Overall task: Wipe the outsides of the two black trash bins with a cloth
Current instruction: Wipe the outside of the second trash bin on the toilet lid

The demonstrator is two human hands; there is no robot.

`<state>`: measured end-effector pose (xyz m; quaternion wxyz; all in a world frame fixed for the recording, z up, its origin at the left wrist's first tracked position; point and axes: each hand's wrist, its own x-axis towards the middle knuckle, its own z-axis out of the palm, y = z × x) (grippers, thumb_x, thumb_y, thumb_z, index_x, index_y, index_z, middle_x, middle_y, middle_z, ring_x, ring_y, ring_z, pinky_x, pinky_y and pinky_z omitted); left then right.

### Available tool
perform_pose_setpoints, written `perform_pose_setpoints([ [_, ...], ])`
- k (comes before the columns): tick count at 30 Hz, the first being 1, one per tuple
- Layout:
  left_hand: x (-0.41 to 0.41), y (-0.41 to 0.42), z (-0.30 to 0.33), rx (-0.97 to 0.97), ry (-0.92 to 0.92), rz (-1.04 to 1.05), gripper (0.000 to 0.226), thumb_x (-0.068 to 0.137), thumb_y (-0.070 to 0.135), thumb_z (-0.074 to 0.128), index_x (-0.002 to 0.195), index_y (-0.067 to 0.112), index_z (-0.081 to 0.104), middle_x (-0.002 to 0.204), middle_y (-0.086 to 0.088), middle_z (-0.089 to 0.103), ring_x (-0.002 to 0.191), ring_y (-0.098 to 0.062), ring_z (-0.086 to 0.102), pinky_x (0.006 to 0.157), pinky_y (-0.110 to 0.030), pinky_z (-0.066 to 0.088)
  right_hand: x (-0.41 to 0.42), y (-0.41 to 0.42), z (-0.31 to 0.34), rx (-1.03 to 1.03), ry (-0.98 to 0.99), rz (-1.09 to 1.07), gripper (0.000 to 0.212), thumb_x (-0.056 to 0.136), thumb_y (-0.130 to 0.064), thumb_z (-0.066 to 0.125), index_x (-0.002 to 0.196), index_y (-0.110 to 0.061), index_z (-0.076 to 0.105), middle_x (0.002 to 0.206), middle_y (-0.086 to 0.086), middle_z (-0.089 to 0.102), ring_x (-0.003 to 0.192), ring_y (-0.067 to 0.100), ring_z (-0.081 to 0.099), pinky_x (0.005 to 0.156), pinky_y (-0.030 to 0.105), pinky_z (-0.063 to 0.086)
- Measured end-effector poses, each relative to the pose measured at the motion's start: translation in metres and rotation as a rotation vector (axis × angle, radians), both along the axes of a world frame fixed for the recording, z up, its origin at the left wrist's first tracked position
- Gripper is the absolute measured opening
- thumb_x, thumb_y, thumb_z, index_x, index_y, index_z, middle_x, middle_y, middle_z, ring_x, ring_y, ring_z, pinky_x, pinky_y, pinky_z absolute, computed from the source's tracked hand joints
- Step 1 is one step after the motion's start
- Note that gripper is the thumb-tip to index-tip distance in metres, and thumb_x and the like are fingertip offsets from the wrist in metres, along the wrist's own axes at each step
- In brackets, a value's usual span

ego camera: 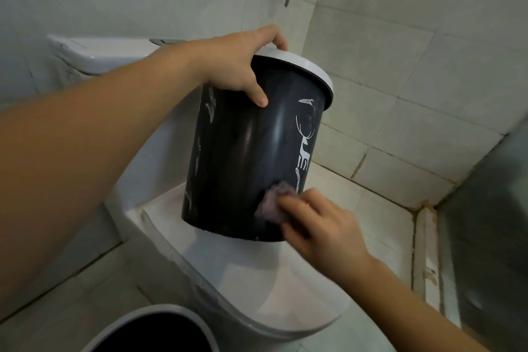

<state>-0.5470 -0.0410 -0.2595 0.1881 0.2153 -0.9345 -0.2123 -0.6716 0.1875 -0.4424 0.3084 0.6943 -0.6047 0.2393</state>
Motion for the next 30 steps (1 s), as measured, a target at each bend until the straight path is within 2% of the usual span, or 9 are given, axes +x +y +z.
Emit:
perform_pose_setpoints([
  [3, 0.0, 0.001, 0.0, -0.003, 0.004, -0.007, 0.078, 0.063, 0.018, 0.091, 0.116, 0.045, 0.041, 0.118, 0.0, 0.057, 0.103, -0.026, 0.06, 0.09, -0.048, 0.053, -0.004, -0.006, 0.007, -0.072, -0.127, -0.07, 0.03, 0.089, -0.031, 0.063, 0.117, -0.023, 0.058, 0.093, 0.002, 0.06, 0.073, 0.018, 0.055, 0.048, 0.028, 0.048],
  [6, -0.002, 0.002, 0.001, 0.007, 0.006, -0.009, 0.077, 0.064, 0.017, 0.091, 0.114, 0.047, 0.04, 0.116, 0.002, 0.056, 0.102, -0.024, 0.059, 0.087, -0.043, 0.053, 0.001, -0.002, 0.001, 0.031, -0.018, 0.032, 0.024, 0.089, -0.028, 0.067, 0.112, -0.02, 0.067, 0.091, 0.003, 0.058, 0.071, 0.021, 0.055, 0.048, 0.032, 0.049],
  [10, -0.002, 0.004, 0.001, 0.015, 0.021, -0.008, 0.076, 0.063, 0.016, 0.091, 0.114, 0.046, 0.042, 0.114, 0.004, 0.055, 0.102, -0.023, 0.059, 0.087, -0.042, 0.053, 0.008, 0.005, -0.004, 0.167, 0.136, 0.158, 0.017, 0.094, -0.027, 0.064, 0.108, -0.021, 0.071, 0.086, 0.003, 0.056, 0.067, 0.02, 0.049, 0.049, 0.028, 0.04],
  [16, 0.003, 0.002, -0.004, 0.077, 0.096, 0.026, 0.074, 0.06, 0.019, 0.092, 0.114, 0.044, 0.047, 0.108, 0.009, 0.057, 0.1, -0.022, 0.061, 0.087, -0.046, 0.055, 0.006, 0.004, -0.001, 0.136, 0.086, 0.159, 0.02, 0.095, -0.029, 0.064, 0.113, -0.022, 0.071, 0.091, 0.002, 0.061, 0.072, 0.019, 0.055, 0.051, 0.029, 0.044],
  [21, 0.008, -0.005, -0.006, 0.14, 0.133, 0.015, 0.075, 0.061, 0.016, 0.092, 0.118, 0.037, 0.049, 0.11, 0.002, 0.058, 0.102, -0.023, 0.062, 0.089, -0.045, 0.056, 0.006, 0.003, 0.004, 0.07, 0.035, 0.149, 0.021, 0.093, -0.029, 0.069, 0.112, -0.023, 0.073, 0.091, 0.001, 0.062, 0.071, 0.019, 0.055, 0.052, 0.027, 0.042],
  [25, 0.008, -0.005, -0.005, 0.113, 0.108, 0.018, 0.073, 0.059, 0.023, 0.093, 0.115, 0.038, 0.047, 0.109, 0.003, 0.059, 0.1, -0.022, 0.062, 0.084, -0.042, 0.056, 0.009, 0.003, 0.005, 0.075, 0.038, 0.159, 0.021, 0.093, -0.03, 0.069, 0.112, -0.023, 0.073, 0.091, 0.001, 0.061, 0.071, 0.018, 0.055, 0.053, 0.026, 0.041],
  [28, 0.001, -0.004, -0.003, 0.034, 0.104, 0.034, 0.073, 0.06, 0.024, 0.093, 0.114, 0.029, 0.044, 0.111, 0.002, 0.056, 0.098, -0.021, 0.058, 0.074, -0.033, 0.049, 0.01, 0.003, 0.005, 0.083, 0.033, 0.162, 0.021, 0.093, -0.03, 0.068, 0.113, -0.024, 0.072, 0.09, 0.001, 0.061, 0.071, 0.018, 0.055, 0.052, 0.027, 0.044],
  [30, -0.004, -0.002, 0.0, -0.029, 0.079, 0.041, 0.075, 0.06, 0.023, 0.093, 0.116, 0.024, 0.042, 0.118, 0.0, 0.054, 0.099, -0.022, 0.056, 0.075, -0.034, 0.046, 0.01, 0.003, 0.004, 0.086, 0.028, 0.157, 0.021, 0.093, -0.031, 0.068, 0.113, -0.024, 0.072, 0.09, 0.001, 0.061, 0.071, 0.018, 0.055, 0.051, 0.028, 0.045],
])
